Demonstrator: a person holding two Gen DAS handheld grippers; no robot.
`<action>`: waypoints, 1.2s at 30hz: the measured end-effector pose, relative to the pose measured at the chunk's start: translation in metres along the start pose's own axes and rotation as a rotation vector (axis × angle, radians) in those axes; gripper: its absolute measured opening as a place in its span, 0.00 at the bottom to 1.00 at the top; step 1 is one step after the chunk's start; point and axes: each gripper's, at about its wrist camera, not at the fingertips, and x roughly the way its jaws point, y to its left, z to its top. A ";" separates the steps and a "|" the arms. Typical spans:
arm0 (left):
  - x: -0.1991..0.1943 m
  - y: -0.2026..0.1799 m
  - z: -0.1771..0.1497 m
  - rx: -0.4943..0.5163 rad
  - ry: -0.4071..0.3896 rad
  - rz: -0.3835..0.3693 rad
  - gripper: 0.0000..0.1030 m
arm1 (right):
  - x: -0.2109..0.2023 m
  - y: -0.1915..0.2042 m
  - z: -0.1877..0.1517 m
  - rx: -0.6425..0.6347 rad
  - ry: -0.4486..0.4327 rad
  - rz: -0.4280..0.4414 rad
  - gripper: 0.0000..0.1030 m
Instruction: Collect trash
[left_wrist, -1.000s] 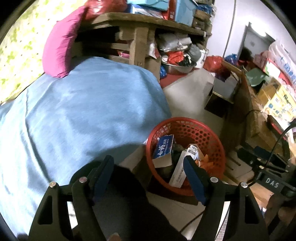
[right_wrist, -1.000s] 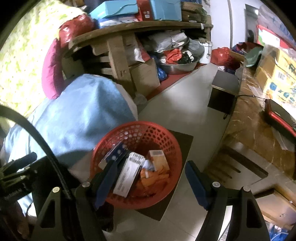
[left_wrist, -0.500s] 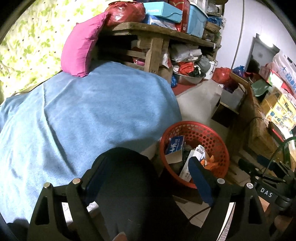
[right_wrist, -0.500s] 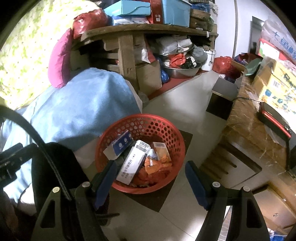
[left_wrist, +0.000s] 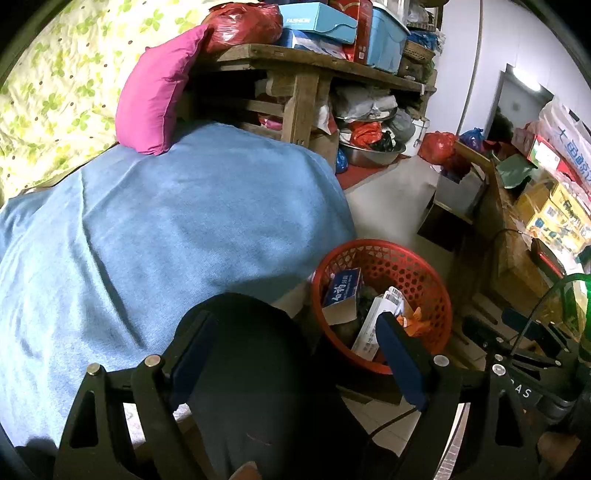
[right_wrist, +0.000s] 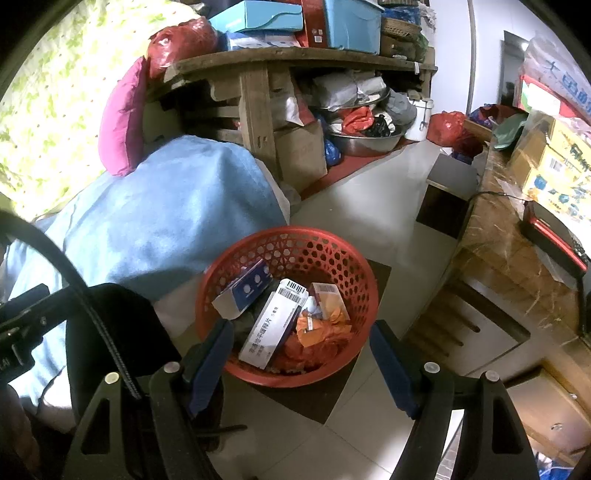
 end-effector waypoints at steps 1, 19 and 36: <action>0.000 0.000 0.000 0.001 0.000 -0.003 0.85 | 0.000 0.000 0.000 0.001 0.000 0.000 0.77; 0.004 -0.001 -0.004 0.011 0.009 -0.025 0.85 | 0.000 0.000 -0.004 0.008 0.010 -0.002 0.77; 0.004 -0.002 -0.005 0.009 0.010 -0.076 0.85 | 0.000 0.000 -0.004 0.007 0.009 -0.002 0.77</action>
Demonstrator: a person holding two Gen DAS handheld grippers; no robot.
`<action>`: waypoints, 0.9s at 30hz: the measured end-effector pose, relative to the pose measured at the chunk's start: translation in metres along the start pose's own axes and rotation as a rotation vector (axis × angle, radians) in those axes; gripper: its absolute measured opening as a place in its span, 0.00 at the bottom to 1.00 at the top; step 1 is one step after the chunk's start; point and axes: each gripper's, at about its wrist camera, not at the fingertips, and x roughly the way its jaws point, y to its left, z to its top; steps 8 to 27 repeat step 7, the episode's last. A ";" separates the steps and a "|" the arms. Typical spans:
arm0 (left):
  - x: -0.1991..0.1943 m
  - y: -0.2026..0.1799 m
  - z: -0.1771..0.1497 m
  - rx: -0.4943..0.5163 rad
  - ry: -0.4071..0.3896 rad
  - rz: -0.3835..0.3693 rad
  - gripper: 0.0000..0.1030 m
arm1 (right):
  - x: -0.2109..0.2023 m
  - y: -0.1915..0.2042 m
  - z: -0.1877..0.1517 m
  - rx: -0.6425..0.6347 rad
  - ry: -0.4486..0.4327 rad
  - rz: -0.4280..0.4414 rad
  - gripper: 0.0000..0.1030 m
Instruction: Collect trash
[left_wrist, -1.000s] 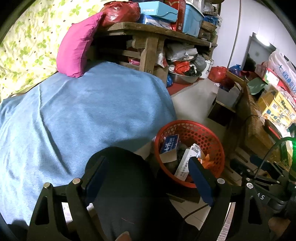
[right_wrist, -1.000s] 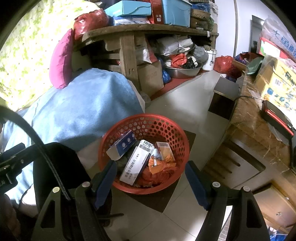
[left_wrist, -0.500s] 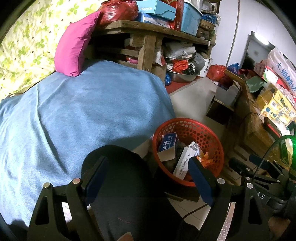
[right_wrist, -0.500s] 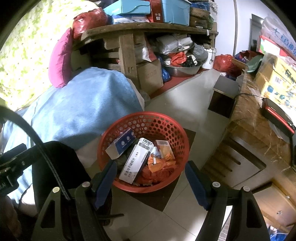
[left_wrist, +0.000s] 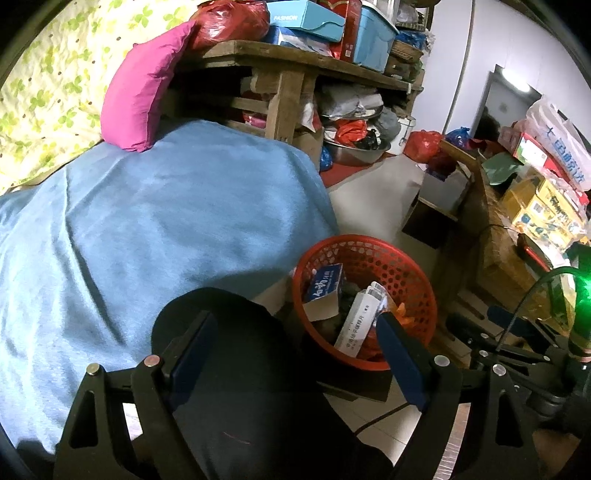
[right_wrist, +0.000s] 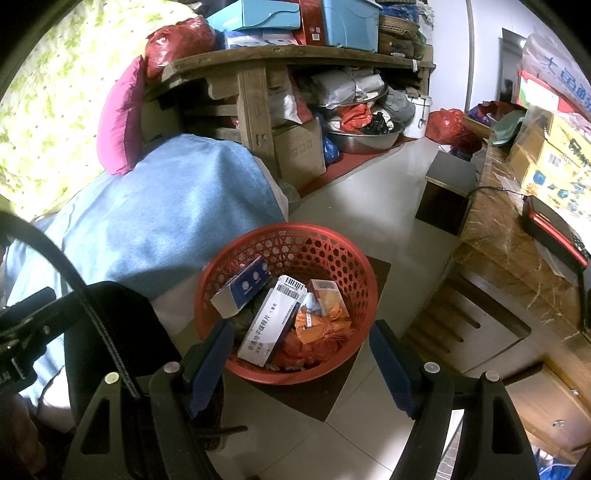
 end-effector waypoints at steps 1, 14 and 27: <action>0.000 0.000 0.000 0.003 -0.002 -0.002 0.86 | 0.000 0.000 0.000 0.000 0.000 0.000 0.77; -0.002 -0.003 -0.002 0.011 -0.013 -0.012 0.86 | -0.001 0.000 -0.001 0.001 0.000 -0.001 0.77; -0.002 -0.003 -0.002 0.011 -0.013 -0.012 0.86 | -0.001 0.000 -0.001 0.001 0.000 -0.001 0.77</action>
